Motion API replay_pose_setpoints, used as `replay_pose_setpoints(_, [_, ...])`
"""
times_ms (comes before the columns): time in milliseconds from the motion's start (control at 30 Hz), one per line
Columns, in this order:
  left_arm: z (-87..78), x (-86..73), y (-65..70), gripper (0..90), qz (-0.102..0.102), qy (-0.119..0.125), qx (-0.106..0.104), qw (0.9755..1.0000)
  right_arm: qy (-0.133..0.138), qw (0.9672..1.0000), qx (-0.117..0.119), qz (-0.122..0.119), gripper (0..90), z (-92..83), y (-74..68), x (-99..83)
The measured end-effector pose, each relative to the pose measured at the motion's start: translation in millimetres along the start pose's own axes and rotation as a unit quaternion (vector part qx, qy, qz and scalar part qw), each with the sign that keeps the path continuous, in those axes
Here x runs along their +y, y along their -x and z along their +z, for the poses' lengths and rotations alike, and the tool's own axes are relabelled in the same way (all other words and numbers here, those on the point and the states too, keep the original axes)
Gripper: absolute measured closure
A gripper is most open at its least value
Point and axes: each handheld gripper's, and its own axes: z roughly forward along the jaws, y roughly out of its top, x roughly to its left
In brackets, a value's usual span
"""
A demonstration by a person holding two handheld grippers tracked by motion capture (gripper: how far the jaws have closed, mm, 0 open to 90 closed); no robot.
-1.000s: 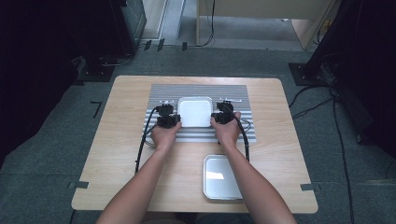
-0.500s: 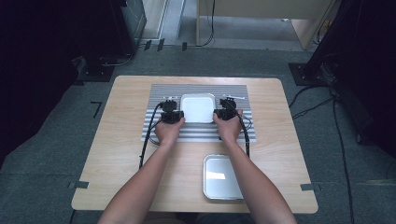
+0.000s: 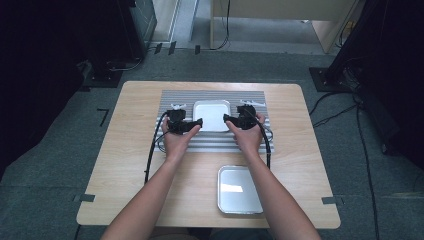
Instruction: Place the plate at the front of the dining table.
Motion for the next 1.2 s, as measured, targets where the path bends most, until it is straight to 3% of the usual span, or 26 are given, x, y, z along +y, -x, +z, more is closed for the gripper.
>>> replay_pose_setpoints(67, [-5.8,-3.1,-1.9,14.1,0.007,0.001,0.004,1.0000,0.009,0.9999,0.004,0.001,25.8,-8.2,2.3,0.1])
replay_pose_setpoints(133, [-11.0,-5.9,-4.8,14.1,0.005,0.003,0.004,1.0000,0.004,0.9999,-0.013,-0.003,27.0,-14.1,4.5,-0.4])
replay_pose_setpoints(300, [-23.3,-13.0,-12.9,14.1,-0.008,0.005,-0.004,0.9999,0.014,0.9999,0.002,0.005,26.3,-30.9,12.8,-4.0])
replay_pose_setpoints(500, [-34.4,-21.5,-16.5,14.1,-0.008,0.009,-0.006,0.9999,0.012,0.9999,-0.003,-0.001,26.4,-41.9,15.8,-13.3])
replay_pose_setpoints(700, [-52.0,-32.2,-18.1,14.1,0.011,0.016,-0.016,0.9997,0.018,0.9989,-0.009,-0.042,24.2,-59.3,13.7,-23.9])
replay_pose_setpoints(1200, [-81.8,-56.5,-14.5,14.1,0.046,0.025,-0.039,0.9979,0.020,0.9982,-0.007,-0.057,22.6,-92.1,33.7,-45.3])
